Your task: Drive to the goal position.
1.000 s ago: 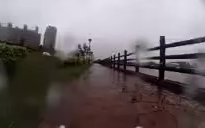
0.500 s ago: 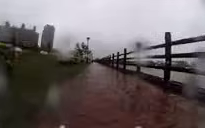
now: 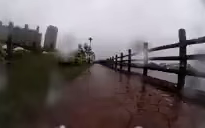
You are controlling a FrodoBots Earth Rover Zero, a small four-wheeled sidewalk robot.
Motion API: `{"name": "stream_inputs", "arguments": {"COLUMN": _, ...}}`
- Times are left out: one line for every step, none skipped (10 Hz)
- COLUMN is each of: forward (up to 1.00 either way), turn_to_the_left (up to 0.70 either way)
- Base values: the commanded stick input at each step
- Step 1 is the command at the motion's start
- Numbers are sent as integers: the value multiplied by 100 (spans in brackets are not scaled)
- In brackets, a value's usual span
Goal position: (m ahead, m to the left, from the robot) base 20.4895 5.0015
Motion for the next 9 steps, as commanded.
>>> {"name": "stream_inputs", "arguments": {"forward": 100, "turn_to_the_left": 0}}
{"name": "stream_inputs", "arguments": {"forward": 100, "turn_to_the_left": 0}}
{"name": "stream_inputs", "arguments": {"forward": 100, "turn_to_the_left": 0}}
{"name": "stream_inputs", "arguments": {"forward": 100, "turn_to_the_left": 0}}
{"name": "stream_inputs", "arguments": {"forward": 100, "turn_to_the_left": 0}}
{"name": "stream_inputs", "arguments": {"forward": 100, "turn_to_the_left": 0}}
{"name": "stream_inputs", "arguments": {"forward": 100, "turn_to_the_left": 0}}
{"name": "stream_inputs", "arguments": {"forward": 100, "turn_to_the_left": 0}}
{"name": "stream_inputs", "arguments": {"forward": 100, "turn_to_the_left": 0}}
